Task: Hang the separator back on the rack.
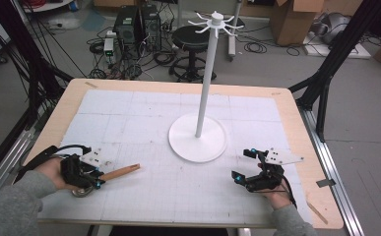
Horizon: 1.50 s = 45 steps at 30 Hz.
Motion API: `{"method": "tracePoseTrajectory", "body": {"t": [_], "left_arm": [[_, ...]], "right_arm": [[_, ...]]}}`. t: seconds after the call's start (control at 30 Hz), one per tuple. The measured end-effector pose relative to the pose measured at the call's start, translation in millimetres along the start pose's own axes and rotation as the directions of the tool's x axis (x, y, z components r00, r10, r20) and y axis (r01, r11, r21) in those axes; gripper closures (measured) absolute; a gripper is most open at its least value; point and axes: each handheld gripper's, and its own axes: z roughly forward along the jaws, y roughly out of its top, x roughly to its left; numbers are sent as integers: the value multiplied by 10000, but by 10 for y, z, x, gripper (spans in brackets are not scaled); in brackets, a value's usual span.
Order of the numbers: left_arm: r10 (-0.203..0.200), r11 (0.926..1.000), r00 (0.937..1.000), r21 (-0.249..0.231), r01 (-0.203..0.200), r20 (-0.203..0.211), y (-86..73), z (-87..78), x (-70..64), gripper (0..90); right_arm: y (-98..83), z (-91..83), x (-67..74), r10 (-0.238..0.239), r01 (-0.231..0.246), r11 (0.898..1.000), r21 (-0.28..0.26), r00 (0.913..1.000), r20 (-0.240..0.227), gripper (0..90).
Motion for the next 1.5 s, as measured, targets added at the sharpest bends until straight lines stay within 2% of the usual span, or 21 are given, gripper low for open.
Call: {"method": "tracePoseTrajectory", "body": {"t": [0.13,0.2,0.33,0.4,0.43,0.57,0.63,0.73,0.83,0.87,0.93,1.0,1.07,1.17,1.2,1.23,1.33,1.37,1.43,1.5], "left_arm": [[-141,9996,9999,-249,141,-19,0,-22,-8,696],[-73,9996,10000,-262,72,-56,7,-44,-6,696],[-252,9966,9996,-784,242,-114,37,-87,-22,696],[-324,9956,9993,-886,305,-208,60,-98,-39,695],[-205,9957,9995,-904,183,-243,75,-104,-52,695],[-461,9882,9987,-1474,423,-219,107,-106,-71,695],[-719,9827,9972,-1725,674,-204,122,-101,-66,695],[-799,9782,9966,-1942,742,-217,130,-115,-54,695],[-886,9694,9958,-2321,805,-246,132,-159,-46,695],[-969,9636,9949,-2526,870,-271,130,-178,-42,696],[-1097,9568,9935,-2738,976,-294,126,-205,-35,695],[-1375,9457,9897,-3025,1191,-403,125,-212,-41,695],[-1407,9443,9885,-3074,1172,-551,129,-222,-44,695],[-1692,9239,9838,-3572,1373,-595,137,-223,-58,695],[-1724,9211,9831,-3636,1391,-607,140,-225,-56,695],[-1799,9132,9818,-3813,1437,-609,146,-224,-55,695],[-1995,8975,9779,-4121,1569,-623,159,-238,-49,695],[-2034,8904,9773,-4263,1594,-593,164,-242,-43,695],[-2336,8724,9711,-4517,1869,-494,171,-251,-37,695],[-2644,8456,9636,-4901,2118,-399,176,-264,-30,695]], "right_arm": [[0,1,-1,-3,3,10000,-4,10000,-2,12],[0,1,-1,-1,1,10000,-3,10000,-5,12],[2,-4,-1,30,-30,10000,-24,10000,9,12],[2,-4,-1,17,-17,10000,-30,10000,0,12],[3,-4,-2,-22,22,10000,-45,10000,6,12],[2,-5,-6,-14,14,10000,-39,10000,23,12],[3,-4,-2,-31,31,10000,-66,10000,29,12],[3,-9,-3,-2,2,10000,-26,10000,46,12],[3,-8,-2,17,-16,10000,-43,10000,34,12],[3,-7,-3,10,-10,10000,-44,10000,34,12],[3,-6,-6,-17,18,10000,-42,10000,31,12],[3,-8,-1,21,-21,10000,-42,10000,34,12],[4,-8,0,-21,21,10000,-63,10000,16,12],[3,-9,-3,-7,7,10000,-34,10000,44,12],[3,-8,-2,18,-18,10000,-43,10000,33,12],[3,-7,-2,3,-3,10000,-34,10000,43,12],[3,-9,-2,22,-22,10000,-36,10000,35,12],[4,-9,-2,35,-35,10000,-58,10000,21,12],[4,-10,1,39,-39,10000,-48,10000,34,12],[4,-9,1,20,-20,10000,-65,10000,22,12]]}}
